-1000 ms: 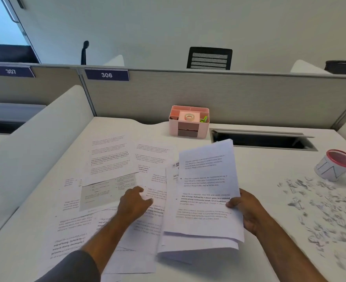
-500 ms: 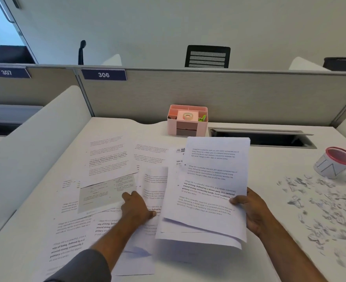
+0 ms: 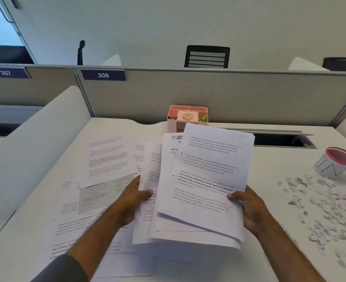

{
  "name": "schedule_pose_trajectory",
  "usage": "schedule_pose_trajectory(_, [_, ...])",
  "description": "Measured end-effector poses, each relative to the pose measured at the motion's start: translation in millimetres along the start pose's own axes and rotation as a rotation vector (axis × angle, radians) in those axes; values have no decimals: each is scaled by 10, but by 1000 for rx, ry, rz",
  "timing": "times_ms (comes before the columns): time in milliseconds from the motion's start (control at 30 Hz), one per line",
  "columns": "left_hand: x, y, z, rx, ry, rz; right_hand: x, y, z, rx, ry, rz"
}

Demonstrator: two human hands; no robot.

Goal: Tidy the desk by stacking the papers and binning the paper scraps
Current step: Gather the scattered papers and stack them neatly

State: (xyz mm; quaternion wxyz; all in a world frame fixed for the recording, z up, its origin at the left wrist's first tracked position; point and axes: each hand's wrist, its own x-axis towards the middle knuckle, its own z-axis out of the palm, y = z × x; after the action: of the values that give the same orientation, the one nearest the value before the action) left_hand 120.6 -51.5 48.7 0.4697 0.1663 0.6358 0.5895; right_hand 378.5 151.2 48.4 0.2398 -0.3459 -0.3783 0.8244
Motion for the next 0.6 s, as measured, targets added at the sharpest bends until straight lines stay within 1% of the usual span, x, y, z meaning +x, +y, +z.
schedule_pose_trajectory(67, [-35,65,51,-125,-84,-18,8,14,89,-9,-10,5])
schedule_pose_trajectory(133, [-63,139,89,-310,-91,-70,22,31,166,-45,-2,9])
schedule_pose_trajectory(167, [-72,186,99,-370,-87,-90,29,39,200,-70,6,7])
schedule_pose_trajectory(200, [-76,234,103,-377,-102,-93,35,46,233,-95,12,4])
schedule_pose_trajectory(267, [-79,331,122,-296,-125,-75,37,60,293,-122,19,-1])
schedule_pose_trajectory(367, [-95,479,201,-65,-102,-7,24,104,354,-130,16,8])
schedule_pose_trajectory(467, [-132,636,280,60,-76,32,7,158,378,-92,2,59])
schedule_pose_trajectory(533, [-154,752,310,87,-131,45,-13,182,399,-20,-23,136])
schedule_pose_trajectory(600, [-185,834,325,61,-234,59,-26,195,438,74,-58,216])
